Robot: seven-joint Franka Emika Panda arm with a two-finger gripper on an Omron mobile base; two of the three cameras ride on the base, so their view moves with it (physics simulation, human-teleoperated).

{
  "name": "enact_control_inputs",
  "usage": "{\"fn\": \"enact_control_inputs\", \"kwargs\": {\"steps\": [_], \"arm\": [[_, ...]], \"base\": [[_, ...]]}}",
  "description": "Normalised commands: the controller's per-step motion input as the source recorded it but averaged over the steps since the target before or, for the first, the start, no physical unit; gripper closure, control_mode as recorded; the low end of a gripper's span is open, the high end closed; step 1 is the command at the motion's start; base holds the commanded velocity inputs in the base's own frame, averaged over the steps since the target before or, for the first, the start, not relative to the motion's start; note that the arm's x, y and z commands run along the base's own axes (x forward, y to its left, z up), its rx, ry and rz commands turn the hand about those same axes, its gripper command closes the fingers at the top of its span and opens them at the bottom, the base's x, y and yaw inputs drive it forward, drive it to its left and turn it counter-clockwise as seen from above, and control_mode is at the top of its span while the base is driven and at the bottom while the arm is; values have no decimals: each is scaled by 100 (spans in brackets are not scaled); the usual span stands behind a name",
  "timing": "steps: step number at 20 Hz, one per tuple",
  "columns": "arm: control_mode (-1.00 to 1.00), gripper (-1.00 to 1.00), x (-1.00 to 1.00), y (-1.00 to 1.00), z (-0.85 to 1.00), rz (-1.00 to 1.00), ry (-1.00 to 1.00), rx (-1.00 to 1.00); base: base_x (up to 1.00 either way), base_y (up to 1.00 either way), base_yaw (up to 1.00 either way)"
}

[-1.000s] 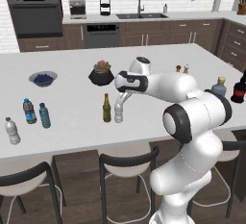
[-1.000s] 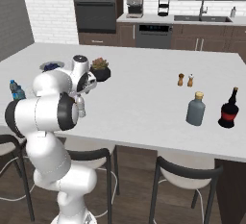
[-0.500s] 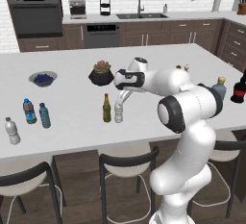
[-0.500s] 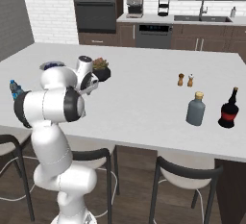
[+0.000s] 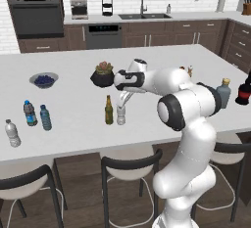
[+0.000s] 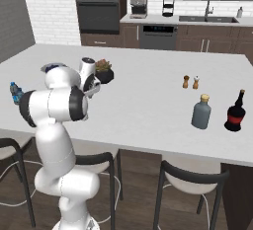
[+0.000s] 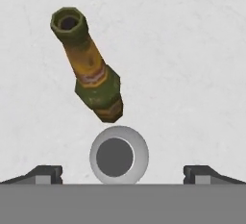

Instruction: Move the plastic bottles in the middle to the plastics group, and the glass bottles in the middle to the glass group.

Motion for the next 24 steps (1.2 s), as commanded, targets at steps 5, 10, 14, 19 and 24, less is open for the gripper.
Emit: {"fn": "enact_control_inputs", "kwargs": {"steps": [5, 10, 14, 19, 24], "arm": [[-100, -100, 6, 1, -28, 2, 0, 0], [-100, -100, 0, 0, -19, 3, 0, 0], [-100, -100, 0, 1, -4, 3, 0, 0], [-100, -100, 0, 0, 0, 2, 0, 4], [-100, -100, 0, 0, -6, 3, 0, 8]], "base": [[0, 0, 0], [0, 0, 0], [0, 0, 0], [0, 0, 0], [0, 0, 0]]}}
